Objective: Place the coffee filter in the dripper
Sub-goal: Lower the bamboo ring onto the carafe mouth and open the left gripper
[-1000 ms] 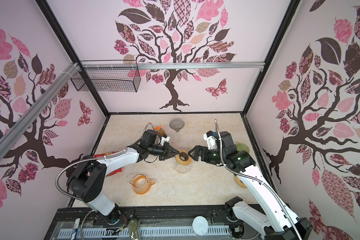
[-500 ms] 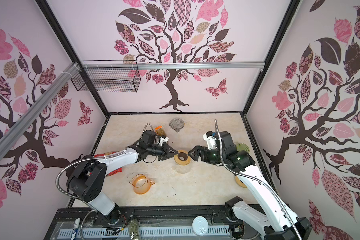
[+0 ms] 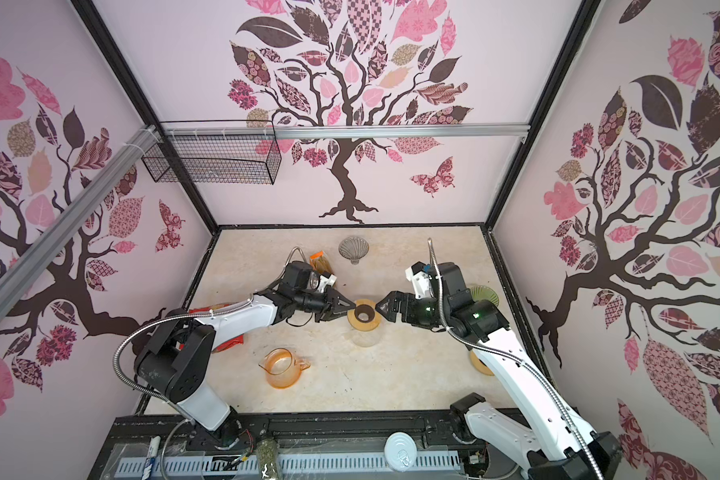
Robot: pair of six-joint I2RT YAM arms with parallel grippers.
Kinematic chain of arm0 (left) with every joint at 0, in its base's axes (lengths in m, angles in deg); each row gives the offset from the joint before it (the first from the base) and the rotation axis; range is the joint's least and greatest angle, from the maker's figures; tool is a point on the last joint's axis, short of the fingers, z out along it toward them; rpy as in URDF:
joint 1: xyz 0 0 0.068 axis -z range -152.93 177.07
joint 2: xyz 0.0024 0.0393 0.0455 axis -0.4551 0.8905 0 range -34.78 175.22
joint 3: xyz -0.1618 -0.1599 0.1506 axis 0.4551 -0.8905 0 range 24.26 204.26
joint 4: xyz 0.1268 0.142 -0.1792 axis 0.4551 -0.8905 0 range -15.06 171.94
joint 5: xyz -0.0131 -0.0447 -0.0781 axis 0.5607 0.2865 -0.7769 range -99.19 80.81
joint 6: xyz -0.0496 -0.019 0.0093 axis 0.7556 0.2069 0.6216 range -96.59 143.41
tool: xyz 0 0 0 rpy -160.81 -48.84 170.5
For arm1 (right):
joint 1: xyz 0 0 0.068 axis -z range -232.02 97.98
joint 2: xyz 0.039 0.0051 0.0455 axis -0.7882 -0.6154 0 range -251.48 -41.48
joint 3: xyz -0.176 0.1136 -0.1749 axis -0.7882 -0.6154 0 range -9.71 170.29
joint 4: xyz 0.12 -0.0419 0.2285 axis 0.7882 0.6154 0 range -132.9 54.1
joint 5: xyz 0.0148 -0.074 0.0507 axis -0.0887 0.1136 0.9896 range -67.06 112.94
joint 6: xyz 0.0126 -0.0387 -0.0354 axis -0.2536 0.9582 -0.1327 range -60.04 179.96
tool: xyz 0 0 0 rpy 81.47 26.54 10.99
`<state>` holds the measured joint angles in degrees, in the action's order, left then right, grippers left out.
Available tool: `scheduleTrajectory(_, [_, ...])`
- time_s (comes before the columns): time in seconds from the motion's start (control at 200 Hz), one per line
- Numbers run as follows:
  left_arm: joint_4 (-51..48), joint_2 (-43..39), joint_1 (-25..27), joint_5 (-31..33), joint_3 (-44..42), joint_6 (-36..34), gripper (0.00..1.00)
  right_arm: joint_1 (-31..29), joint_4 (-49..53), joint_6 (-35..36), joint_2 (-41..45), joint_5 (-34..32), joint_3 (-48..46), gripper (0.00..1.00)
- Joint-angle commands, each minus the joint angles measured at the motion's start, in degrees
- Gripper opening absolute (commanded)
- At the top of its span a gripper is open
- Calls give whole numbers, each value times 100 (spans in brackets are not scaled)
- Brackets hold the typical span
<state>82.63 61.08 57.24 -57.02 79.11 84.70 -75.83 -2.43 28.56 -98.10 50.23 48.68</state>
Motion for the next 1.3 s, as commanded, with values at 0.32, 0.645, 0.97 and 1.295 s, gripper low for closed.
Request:
scheduleTrajectory(0.32, [1,123,-57,-33,-39,-142,35,13,-57,135,-24,98,6,100])
scheduleTrajectory(0.645, [-97,-55,-202,-18,-51,-278,56,13,-57,140,-7,107,-10,100])
scheduleTrajectory(0.97, [-333,-764,-371,143,-296,-156,71,10,-48,118,2,108,-16,100])
scheduleTrajectory(1.295, [-340,-1129,-70,309,-559,110,75,8,-87,90,-40,127,-30,100])
